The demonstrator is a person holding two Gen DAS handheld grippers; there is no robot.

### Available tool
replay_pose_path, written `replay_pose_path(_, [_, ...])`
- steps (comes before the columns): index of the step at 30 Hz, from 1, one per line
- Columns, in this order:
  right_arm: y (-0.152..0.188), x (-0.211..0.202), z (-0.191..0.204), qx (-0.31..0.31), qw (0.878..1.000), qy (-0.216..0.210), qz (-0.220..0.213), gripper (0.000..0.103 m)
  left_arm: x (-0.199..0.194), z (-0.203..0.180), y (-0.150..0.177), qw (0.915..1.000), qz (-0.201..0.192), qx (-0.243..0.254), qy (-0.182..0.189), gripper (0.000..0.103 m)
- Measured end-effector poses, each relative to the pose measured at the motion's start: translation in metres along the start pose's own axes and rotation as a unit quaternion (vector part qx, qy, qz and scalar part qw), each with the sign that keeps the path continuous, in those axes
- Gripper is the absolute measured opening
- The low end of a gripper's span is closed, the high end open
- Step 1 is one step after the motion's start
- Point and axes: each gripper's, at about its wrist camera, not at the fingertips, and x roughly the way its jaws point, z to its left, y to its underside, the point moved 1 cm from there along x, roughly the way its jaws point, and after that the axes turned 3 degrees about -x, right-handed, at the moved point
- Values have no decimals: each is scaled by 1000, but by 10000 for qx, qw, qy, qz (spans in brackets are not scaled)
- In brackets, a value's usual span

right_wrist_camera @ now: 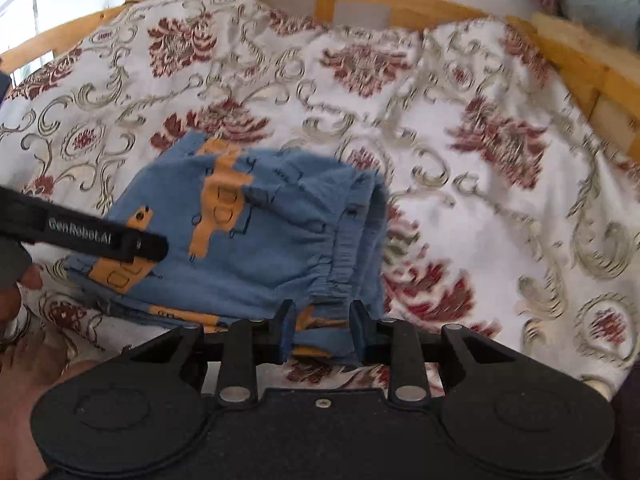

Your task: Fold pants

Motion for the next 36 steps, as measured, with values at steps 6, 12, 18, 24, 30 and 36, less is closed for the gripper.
replay_pose_path(6, [-21, -9, 15, -305, 9976, -114, -611, 44, 1, 3, -1, 10000, 43, -78, -27, 102])
replay_pose_path(12, [2, 21, 17, -536, 9985, 76, -85, 50, 0, 8, 4, 10000, 24, 59, -16, 102])
replay_pose_path(18, [5, -9, 1, -172, 9977, 197, -623, 56, -24, 21, -3, 9992, -365, -6, 131, 103])
replay_pose_path(24, [-25, 3, 14, -880, 9886, -22, -1219, 78, -40, 12, -44, 9867, -1402, 548, 612, 103])
replay_pose_path(30, [-34, 39, 11, -1056, 9891, -593, -836, 73, 8, -3, -63, 9749, -1132, 1076, 1584, 103])
replay_pose_path(36, [-24, 44, -23, -208, 9969, -363, -664, 76, 58, 13, -73, 9907, -503, 563, 1131, 102])
